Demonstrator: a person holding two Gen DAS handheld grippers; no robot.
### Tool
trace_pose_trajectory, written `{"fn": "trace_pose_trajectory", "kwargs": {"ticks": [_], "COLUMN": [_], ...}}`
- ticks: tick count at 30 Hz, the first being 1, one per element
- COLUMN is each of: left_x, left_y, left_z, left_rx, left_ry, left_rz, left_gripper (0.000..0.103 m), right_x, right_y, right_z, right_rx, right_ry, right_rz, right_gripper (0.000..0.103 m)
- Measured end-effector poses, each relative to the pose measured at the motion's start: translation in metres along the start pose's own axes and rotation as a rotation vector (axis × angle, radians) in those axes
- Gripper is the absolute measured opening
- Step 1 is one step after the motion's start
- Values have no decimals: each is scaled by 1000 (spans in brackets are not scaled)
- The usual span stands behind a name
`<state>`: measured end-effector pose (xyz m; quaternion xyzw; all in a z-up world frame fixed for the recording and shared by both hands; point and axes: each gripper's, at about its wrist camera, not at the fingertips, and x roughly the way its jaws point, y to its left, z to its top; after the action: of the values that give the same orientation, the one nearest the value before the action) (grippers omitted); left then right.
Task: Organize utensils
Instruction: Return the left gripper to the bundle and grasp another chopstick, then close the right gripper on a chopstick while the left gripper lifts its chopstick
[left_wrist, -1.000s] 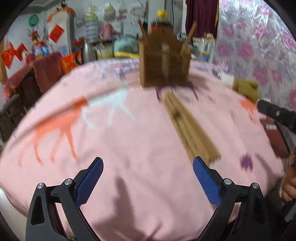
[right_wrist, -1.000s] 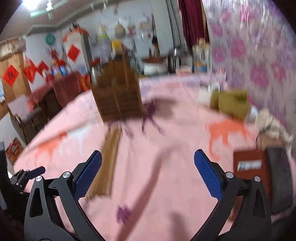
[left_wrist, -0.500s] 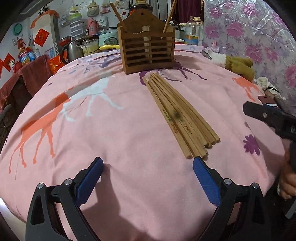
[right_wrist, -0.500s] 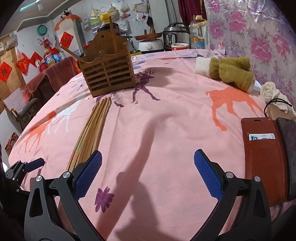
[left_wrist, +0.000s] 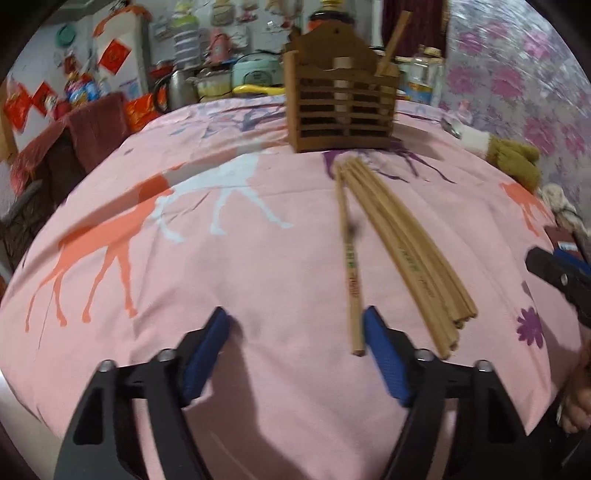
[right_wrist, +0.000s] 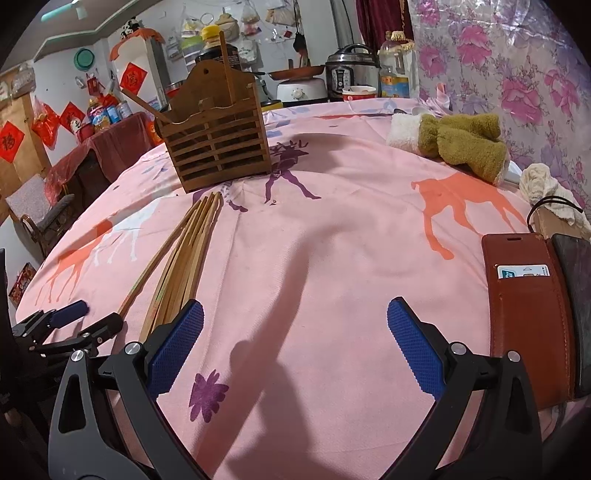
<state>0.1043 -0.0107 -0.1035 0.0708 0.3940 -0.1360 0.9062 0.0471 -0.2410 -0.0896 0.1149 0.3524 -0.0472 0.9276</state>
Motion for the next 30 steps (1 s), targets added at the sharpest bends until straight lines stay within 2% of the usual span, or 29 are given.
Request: {"fn": "trace_pose_trajectory", "kwargs": {"ticks": [1, 3, 4, 5, 6, 7, 10, 14, 18, 21, 25, 28, 30], "left_x": [-1, -1, -1, -1, -1, -1, -1, -7, -7, -7, -7, -8, -9], "left_y": [-4, -9, -11, -12, -12, -10, 9, 20, 23, 27, 28, 26, 21], "left_z": [0, 0, 0, 0, 0, 0, 1, -6, -8, -9, -9, -10, -11], "left_rx": [18, 31, 35, 37, 37, 28, -40, -58, -69, -85, -91, -81, -64], "left_ry": [-10, -18, -22, -28, -30, -28, -13, -25, -38, -45, -47, -50, -54], "left_rz": [-13, -31, -39, -38, -34, -35, -24, -9, -28, -51, -60, -66, -66], "left_gripper": [58, 42, 37, 28, 12, 7, 7, 9, 9, 9, 10, 17, 27], "right_x": [0, 0, 0, -1, -1, -1, -2, -6, -12, -9, -1, 5, 8], "right_y": [0, 1, 1, 1, 1, 1, 2, 10, 30, 43, 47, 48, 51], "right_z": [0, 0, 0, 0, 0, 0, 0, -2, -8, -15, -19, -21, -23], "right_rx": [-1, -4, -3, -3, -3, -3, -11, -57, -162, -229, -250, -256, -271], "right_ry": [-1, -2, -3, -3, -4, -5, -16, -23, -36, -6, 42, 75, 89], "right_rz": [0, 1, 0, 0, 0, 0, 2, 32, 87, 120, 137, 142, 138], "right_gripper": [96, 96, 96, 96, 96, 96, 96, 95, 80, 70, 65, 62, 58]}}
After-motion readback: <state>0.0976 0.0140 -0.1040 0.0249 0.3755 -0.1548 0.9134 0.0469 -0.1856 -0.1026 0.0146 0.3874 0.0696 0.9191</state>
